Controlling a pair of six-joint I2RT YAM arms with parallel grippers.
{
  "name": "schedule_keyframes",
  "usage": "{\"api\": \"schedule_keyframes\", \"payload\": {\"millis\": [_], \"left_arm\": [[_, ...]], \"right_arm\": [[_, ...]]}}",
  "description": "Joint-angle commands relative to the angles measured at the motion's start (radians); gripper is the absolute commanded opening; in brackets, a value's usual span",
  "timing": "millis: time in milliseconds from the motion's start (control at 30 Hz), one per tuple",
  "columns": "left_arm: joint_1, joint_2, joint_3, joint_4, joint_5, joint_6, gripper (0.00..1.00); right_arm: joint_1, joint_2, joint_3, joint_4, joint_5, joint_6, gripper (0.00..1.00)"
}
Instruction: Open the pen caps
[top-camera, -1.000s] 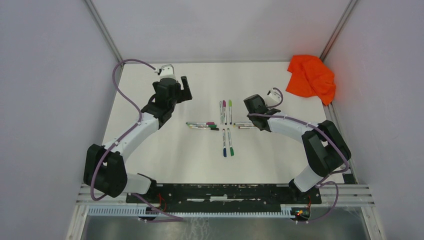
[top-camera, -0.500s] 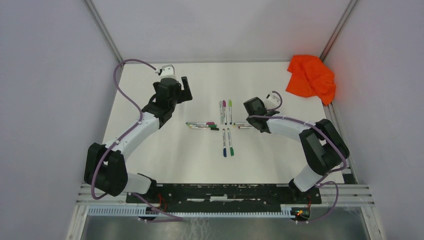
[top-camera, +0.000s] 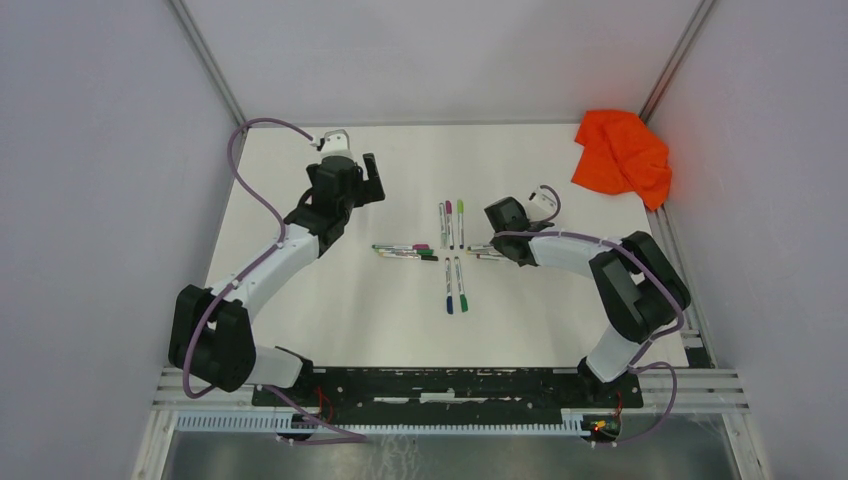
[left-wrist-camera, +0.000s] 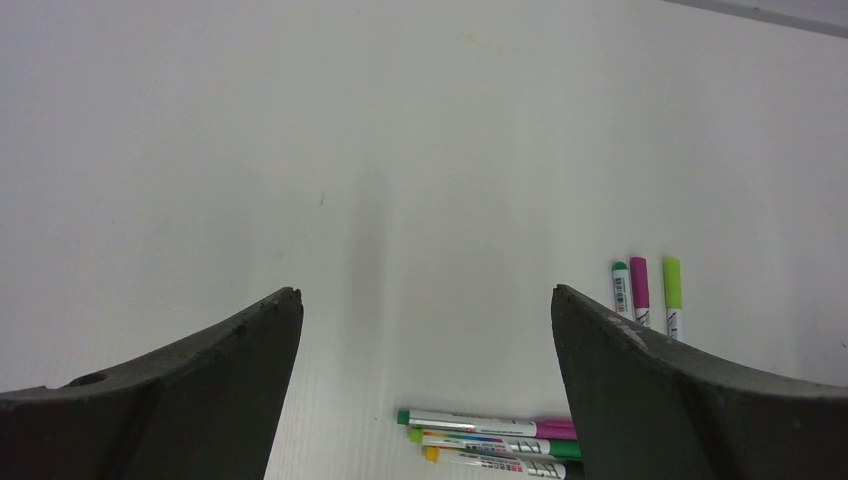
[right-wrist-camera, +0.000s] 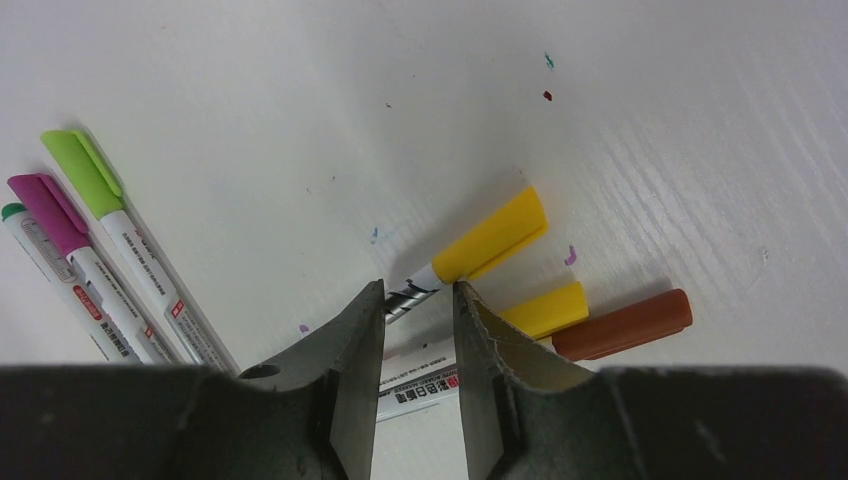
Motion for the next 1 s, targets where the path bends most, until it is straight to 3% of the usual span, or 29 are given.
{"api": "schedule_keyframes", "payload": {"millis": [0, 700, 967], "left_arm": [[-0.003, 0.011, 0.041, 0.014, -0.002, -0.037, 1.00], [-0.003, 0.027, 0.048, 0.002, -0.007, -0.035, 1.00], [-0.002, 0.032, 0.053, -0.002, 0.002, -0.040, 1.00]], "right_arm": [[0.003, 0.011, 0.002, 0.021, 0.001, 0.017, 0.37], [-0.041, 0.143, 0.092, -0.031, -0.084, -0.039, 0.36], [-0.052, 0.183, 0.131, -0.052, -0.085, -0.130, 0.24]]}}
